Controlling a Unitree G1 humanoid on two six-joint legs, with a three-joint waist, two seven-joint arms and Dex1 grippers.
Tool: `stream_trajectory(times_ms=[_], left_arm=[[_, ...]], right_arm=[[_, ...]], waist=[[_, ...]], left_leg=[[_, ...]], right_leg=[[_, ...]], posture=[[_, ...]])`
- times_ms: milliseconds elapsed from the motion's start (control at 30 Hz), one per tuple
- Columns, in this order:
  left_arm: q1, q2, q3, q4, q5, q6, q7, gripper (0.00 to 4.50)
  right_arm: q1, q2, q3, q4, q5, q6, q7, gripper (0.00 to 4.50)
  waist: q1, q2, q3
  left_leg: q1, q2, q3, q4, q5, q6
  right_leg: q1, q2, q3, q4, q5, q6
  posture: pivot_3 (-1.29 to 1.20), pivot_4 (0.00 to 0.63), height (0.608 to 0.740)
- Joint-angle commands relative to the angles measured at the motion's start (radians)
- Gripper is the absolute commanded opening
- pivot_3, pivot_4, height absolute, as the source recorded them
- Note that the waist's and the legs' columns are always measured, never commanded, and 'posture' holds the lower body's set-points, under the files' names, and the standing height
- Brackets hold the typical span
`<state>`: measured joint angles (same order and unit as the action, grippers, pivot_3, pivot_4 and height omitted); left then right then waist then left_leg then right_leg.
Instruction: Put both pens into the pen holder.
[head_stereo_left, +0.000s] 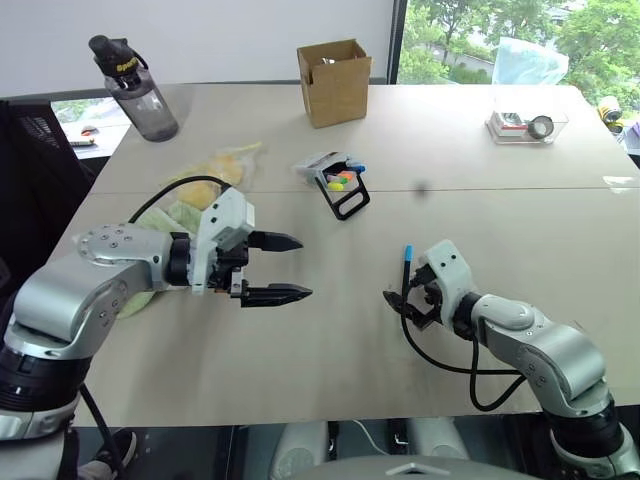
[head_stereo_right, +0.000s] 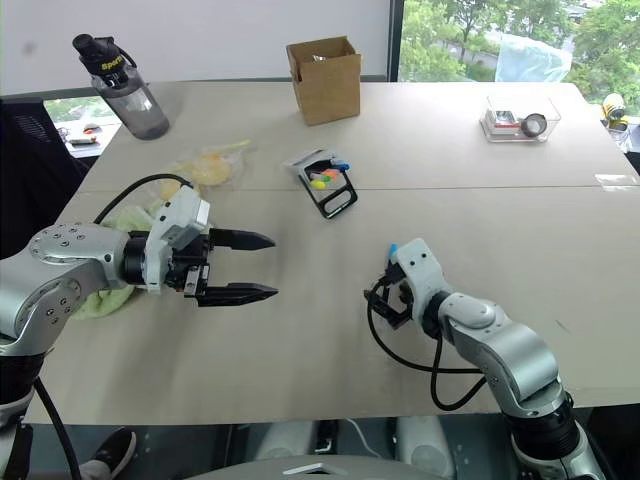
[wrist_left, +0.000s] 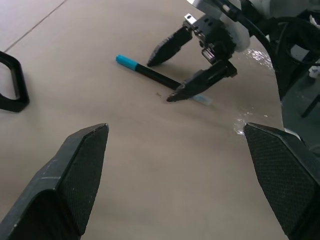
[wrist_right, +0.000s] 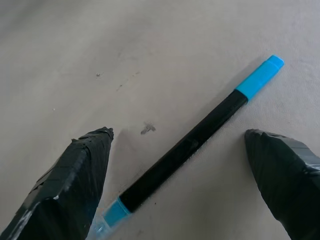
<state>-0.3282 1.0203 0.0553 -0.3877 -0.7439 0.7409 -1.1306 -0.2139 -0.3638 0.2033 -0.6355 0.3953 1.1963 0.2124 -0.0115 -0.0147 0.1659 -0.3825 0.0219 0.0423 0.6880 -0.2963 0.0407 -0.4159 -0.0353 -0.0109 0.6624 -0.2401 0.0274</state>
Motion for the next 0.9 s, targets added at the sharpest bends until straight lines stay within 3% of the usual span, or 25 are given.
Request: stream_trajectory(times_ms=[33, 233, 300, 467, 600, 700, 800, 900], left_arm=[[-0.011, 0.011, 0.035, -0.053, -0.026, 0.024, 0.005, 4.5], [-0.04, 0.014, 0.028, -0.047, -0.012, 0.037, -0.003, 4.5], [-0.046, 0.01, 0.025, -0.037, -0.007, 0.036, -0.003, 4.5], [-0.056, -0.027, 0.021, -0.022, -0.012, 0.036, 0.019, 4.5], [-0.062, -0.138, 0.032, 0.004, -0.045, 0.058, 0.106, 4.5], [-0.067, -0.238, 0.022, 0.019, -0.045, 0.062, 0.187, 4.5], [-0.127, -0.452, 0.062, 0.078, -0.101, 0.068, 0.374, 4.5], [-0.152, -0.572, 0.081, 0.101, -0.122, 0.072, 0.463, 4.5]], right_arm=[[-0.012, -0.025, 0.042, -0.028, -0.043, 0.097, -0.05, 3.63], [-0.045, -0.105, 0.075, -0.047, -0.095, 0.151, -0.066, 0.67], [-0.047, -0.11, 0.072, -0.054, -0.099, 0.158, -0.07, 0.1], [-0.048, -0.104, 0.042, -0.065, -0.113, 0.166, -0.076, 0.1], [-0.058, -0.036, -0.044, -0.058, -0.092, 0.047, -0.054, 0.1], [-0.07, 0.037, -0.094, -0.058, -0.05, -0.121, 0.003, 0.1], [-0.057, 0.115, -0.121, -0.071, 0.023, -0.359, 0.126, 0.1], [-0.046, 0.131, -0.12, -0.063, 0.039, -0.472, 0.182, 0.1]], waist=[[0.0, 0.0, 0.0], [0.002, -0.001, 0.0], [0.003, -0.001, 0.0], [0.004, -0.001, -0.001], [0.004, -0.001, -0.001], [0.0, -0.001, 0.0], [0.004, -0.001, 0.0], [0.0, -0.003, 0.0]], left_leg=[[0.0, 0.0, 0.0, 0.0, 0.0, 0.0], [0.0, 0.0, 0.0, 0.0, 0.0, 0.0], [0.0, -0.001, 0.0, 0.0, 0.0, 0.001], [0.0, -0.001, 0.0, 0.0, -0.001, 0.002], [-0.001, -0.001, 0.0, 0.0, -0.001, 0.002], [-0.001, -0.001, 0.0, 0.0, -0.001, 0.002], [-0.001, 0.0, -0.001, 0.0, -0.001, 0.002], [-0.002, -0.001, -0.003, 0.0, -0.001, 0.001]], right_leg=[[0.0, 0.0, 0.0, 0.0, 0.0, 0.0], [0.0, 0.0, 0.0, -0.001, 0.0, 0.0], [0.0, 0.0, 0.0, -0.001, 0.0, 0.0], [0.0, 0.0, 0.0, -0.001, 0.0, 0.0], [0.0, 0.0, 0.0, -0.001, 0.0, 0.0], [0.0, 0.0, 0.0, -0.001, 0.0, 0.0], [0.0, 0.0, 0.0, -0.001, 0.0, 0.0], [0.0, 0.0, -0.002, -0.001, 0.0, 0.0]], posture=[[0.0, 0.15, 0.736], [0.0, 0.15, 0.736], [0.0, 0.15, 0.736], [0.0, 0.15, 0.736], [0.0, 0.15, 0.736], [0.0, 0.15, 0.736], [0.0, 0.15, 0.736], [0.0, 0.15, 0.736]])
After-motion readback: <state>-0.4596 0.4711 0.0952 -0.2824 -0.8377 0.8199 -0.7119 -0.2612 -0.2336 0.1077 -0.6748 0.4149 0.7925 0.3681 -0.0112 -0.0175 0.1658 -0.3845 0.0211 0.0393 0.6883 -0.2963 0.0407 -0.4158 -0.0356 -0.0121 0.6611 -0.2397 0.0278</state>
